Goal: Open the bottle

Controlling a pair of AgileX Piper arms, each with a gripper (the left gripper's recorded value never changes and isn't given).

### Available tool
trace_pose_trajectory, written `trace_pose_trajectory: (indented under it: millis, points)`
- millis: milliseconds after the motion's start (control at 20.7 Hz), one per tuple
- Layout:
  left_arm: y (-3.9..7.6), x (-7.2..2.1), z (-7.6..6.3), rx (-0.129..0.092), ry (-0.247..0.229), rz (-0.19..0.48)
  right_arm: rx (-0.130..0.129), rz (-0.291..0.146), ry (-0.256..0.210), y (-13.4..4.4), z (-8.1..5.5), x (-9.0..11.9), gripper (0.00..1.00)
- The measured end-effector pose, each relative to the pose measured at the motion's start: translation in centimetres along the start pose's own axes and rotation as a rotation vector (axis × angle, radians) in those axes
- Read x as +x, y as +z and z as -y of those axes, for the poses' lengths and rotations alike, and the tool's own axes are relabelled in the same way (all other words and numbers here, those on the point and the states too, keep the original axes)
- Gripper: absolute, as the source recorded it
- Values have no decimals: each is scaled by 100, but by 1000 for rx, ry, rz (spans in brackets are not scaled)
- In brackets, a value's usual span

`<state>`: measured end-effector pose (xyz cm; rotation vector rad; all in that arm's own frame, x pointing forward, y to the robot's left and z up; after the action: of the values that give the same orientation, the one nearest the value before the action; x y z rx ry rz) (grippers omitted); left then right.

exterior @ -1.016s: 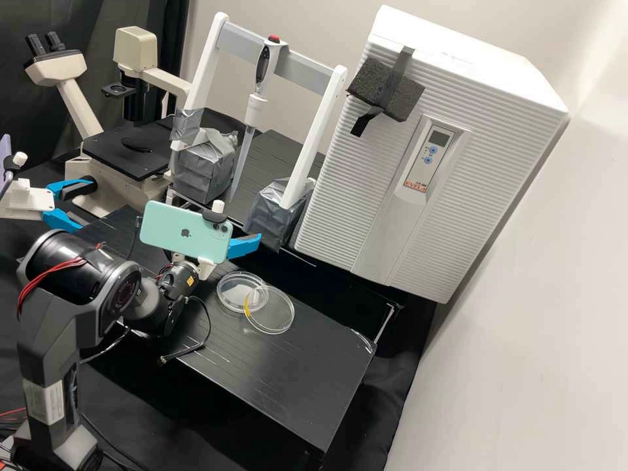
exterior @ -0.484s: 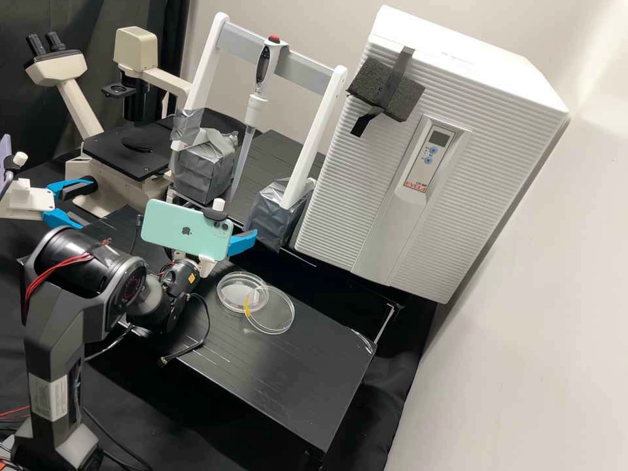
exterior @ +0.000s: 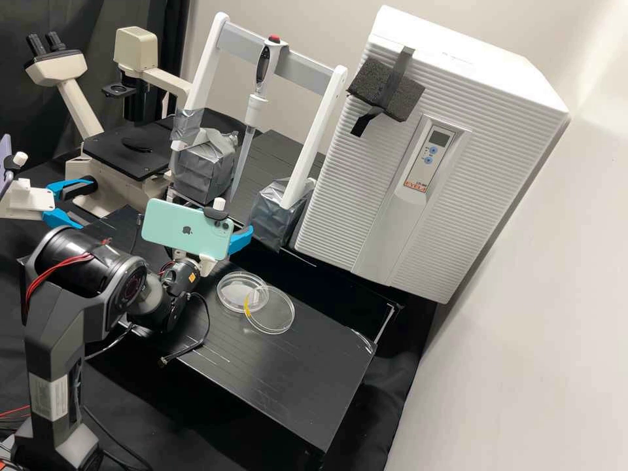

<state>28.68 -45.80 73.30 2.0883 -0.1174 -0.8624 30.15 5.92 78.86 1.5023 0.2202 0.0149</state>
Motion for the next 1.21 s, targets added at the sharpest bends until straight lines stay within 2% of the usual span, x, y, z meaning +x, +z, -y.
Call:
trace_pose_trajectory:
  millis: [822,1210]
  points:
    - [-12,-13,5,-3,-1,-6,0,-8,-7,-24,21,2,0]
    - [-10,-17,11,-4,-3,-6,-1,-29,-20,-85,58,1,0]
